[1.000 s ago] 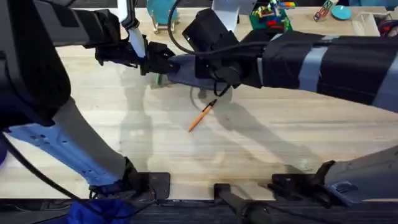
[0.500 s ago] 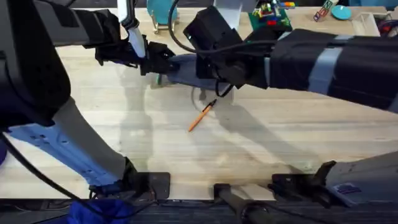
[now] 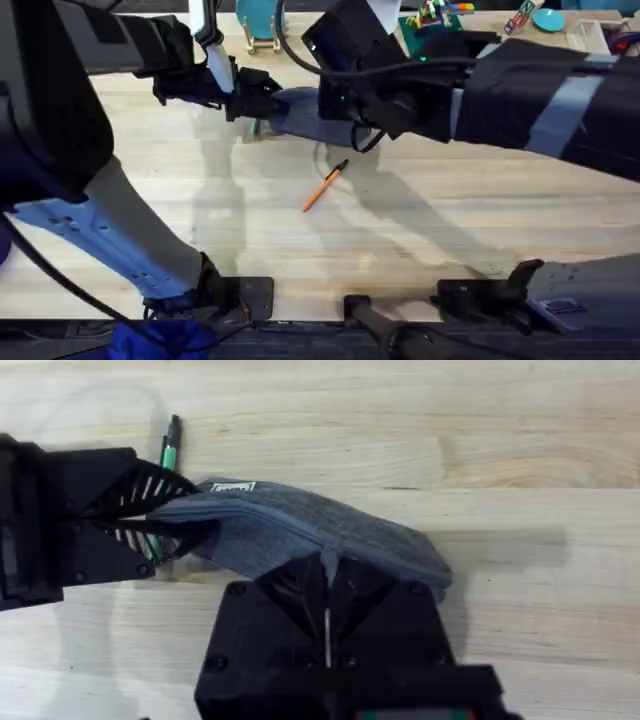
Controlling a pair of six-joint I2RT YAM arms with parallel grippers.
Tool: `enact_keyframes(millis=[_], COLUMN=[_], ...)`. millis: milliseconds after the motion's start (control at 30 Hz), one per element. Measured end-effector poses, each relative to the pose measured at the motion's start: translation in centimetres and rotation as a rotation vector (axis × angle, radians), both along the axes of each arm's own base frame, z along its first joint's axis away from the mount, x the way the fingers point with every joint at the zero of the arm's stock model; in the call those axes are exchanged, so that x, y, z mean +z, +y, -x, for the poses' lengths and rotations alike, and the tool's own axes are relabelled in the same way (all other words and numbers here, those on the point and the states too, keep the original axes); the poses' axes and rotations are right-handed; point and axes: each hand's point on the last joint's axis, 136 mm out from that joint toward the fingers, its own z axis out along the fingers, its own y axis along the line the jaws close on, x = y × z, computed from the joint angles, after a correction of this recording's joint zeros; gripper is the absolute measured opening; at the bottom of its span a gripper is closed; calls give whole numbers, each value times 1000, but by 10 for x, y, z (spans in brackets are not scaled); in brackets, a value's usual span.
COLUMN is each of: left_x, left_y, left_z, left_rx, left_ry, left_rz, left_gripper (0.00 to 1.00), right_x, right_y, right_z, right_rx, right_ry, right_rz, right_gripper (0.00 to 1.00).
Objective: Unzip the bag, pick up the pens from the table one at a time and place them inside, then zip the bag closed.
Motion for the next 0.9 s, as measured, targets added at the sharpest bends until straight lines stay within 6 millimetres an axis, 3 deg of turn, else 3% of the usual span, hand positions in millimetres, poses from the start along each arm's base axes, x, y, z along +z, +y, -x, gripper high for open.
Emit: enact_keyframes(millis=[900], left_x=[0], left_y=[0], left_z=[-1], left_rx=[1], left_ry=[-3], left_rz=[-3], left_gripper=[42], right_x=[7], right_y=[13], right_z=[-6], right_rx=[43], right_ry=[-20], right_rz=[-60], right_gripper=[33])
